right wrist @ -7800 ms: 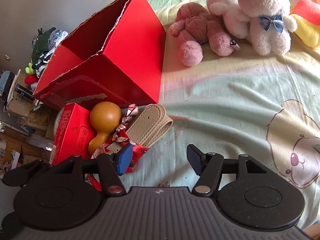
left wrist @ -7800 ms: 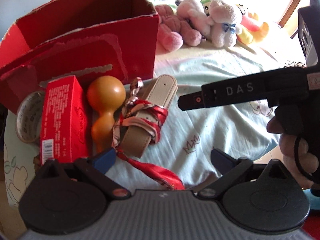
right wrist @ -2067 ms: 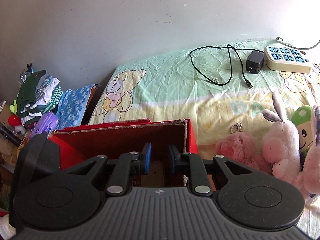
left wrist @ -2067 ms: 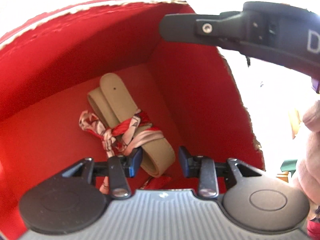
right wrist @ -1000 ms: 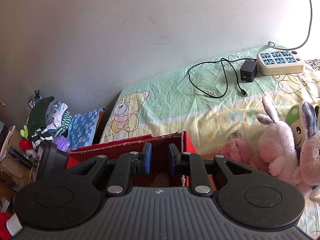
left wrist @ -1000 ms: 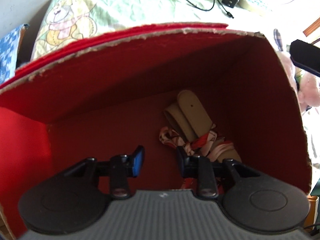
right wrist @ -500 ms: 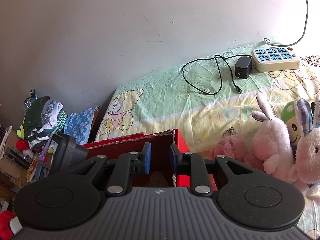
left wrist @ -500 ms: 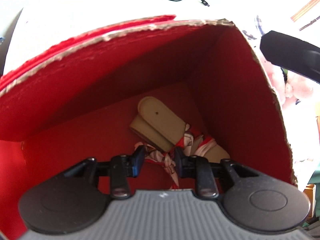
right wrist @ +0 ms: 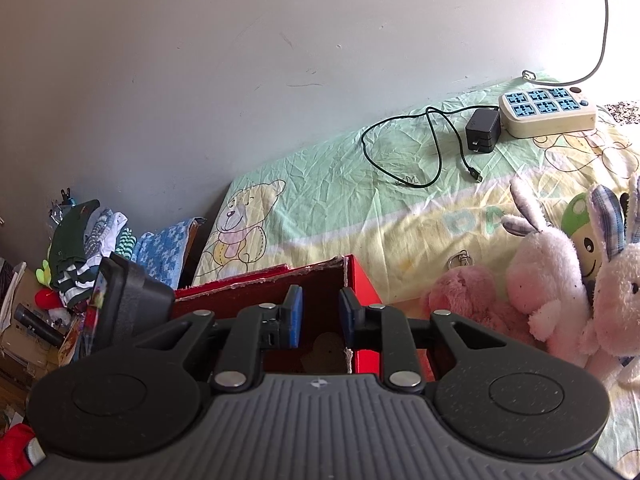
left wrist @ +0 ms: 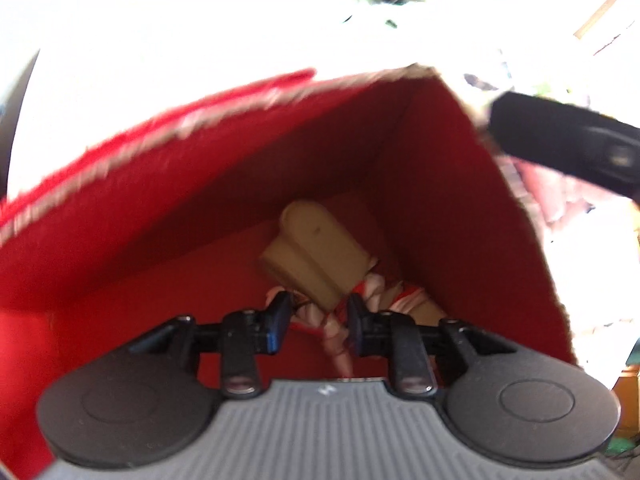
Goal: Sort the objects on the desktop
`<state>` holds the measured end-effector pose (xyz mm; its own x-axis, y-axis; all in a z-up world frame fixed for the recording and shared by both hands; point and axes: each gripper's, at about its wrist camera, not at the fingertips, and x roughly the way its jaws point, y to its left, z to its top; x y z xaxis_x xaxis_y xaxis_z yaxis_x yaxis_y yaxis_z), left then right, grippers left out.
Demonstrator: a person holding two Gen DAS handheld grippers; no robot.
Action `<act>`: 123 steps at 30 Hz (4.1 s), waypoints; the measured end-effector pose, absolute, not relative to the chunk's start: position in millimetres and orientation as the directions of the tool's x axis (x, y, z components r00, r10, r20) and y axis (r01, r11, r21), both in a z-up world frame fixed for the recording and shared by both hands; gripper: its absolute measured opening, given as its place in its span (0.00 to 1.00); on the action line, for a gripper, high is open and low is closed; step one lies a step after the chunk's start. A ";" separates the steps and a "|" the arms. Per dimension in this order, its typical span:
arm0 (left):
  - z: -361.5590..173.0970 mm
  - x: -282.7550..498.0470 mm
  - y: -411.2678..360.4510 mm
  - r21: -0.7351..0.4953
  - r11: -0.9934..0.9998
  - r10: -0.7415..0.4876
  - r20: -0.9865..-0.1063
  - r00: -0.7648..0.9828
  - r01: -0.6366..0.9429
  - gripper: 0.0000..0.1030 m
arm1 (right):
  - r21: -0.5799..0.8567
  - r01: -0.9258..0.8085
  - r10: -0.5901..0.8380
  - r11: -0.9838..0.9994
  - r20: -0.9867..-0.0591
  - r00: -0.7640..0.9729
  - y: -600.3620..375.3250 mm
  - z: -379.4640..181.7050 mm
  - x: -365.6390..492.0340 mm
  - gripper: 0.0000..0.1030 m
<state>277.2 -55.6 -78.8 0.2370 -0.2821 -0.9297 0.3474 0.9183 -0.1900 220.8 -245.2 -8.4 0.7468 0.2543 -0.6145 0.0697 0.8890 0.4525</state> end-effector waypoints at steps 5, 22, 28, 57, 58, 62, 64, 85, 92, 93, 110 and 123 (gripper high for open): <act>-77.8 278.4 -75.1 -0.194 0.869 -0.317 -0.925 0.211 0.455 0.52 | 0.456 0.077 0.244 0.887 -0.603 0.760 -249.1 -5.5 217.9 0.23; -85.6 281.0 -5.4 -0.101 0.971 -0.160 -0.947 0.278 0.215 0.38 | 0.462 0.013 0.275 0.887 -0.550 0.788 -245.6 0.3 215.6 0.22; -101.8 290.1 -25.9 -0.059 0.969 -0.125 -0.954 0.272 0.239 0.30 | 0.470 0.017 0.278 0.883 -0.550 0.788 -247.2 -1.5 216.2 0.22; -65.9 257.8 -11.5 0.020 0.987 -0.045 -0.916 0.399 0.157 0.64 | 0.395 0.013 0.251 0.918 -0.608 0.754 -225.0 -2.8 213.6 0.29; -63.1 253.7 -8.3 0.026 0.989 -0.034 -0.914 0.403 0.143 0.64 | 0.390 0.011 0.250 0.921 -0.610 0.752 -222.4 -2.8 212.7 0.29; -56.5 245.3 5.3 0.027 0.995 -0.015 -0.910 0.414 0.095 0.65 | 0.351 -0.003 0.236 0.936 -0.622 0.746 -209.1 -3.0 208.7 0.29; -53.1 236.9 11.7 0.041 0.997 0.007 -0.905 0.426 0.071 0.65 | 0.351 -0.012 0.246 0.936 -0.630 0.737 -203.4 -4.9 207.2 0.29; -32.3 175.3 25.3 0.068 0.996 0.089 -0.853 0.515 -0.060 0.82 | 0.280 0.012 0.200 0.960 -0.713 0.672 -170.0 -11.9 171.1 0.38; -21.7 153.3 22.0 0.073 0.993 0.114 -0.827 0.551 -0.096 0.82 | 0.304 0.030 0.202 0.952 -0.700 0.685 -169.4 -12.6 153.7 0.39; -21.0 150.9 21.2 0.076 0.992 0.120 -0.824 0.553 -0.102 0.82 | 0.298 0.026 0.199 0.954 -0.699 0.687 -167.7 -12.2 151.1 0.39; 0.1 124.8 20.8 0.082 0.973 0.190 -0.813 0.551 -0.214 0.82 | 0.386 -0.097 0.335 0.917 -0.617 0.712 -184.7 3.4 125.5 0.42; 18.2 112.0 -0.3 0.104 0.940 0.275 -0.797 0.538 -0.326 0.79 | 0.381 -0.253 0.442 0.889 -0.577 0.687 -215.1 6.7 98.1 0.48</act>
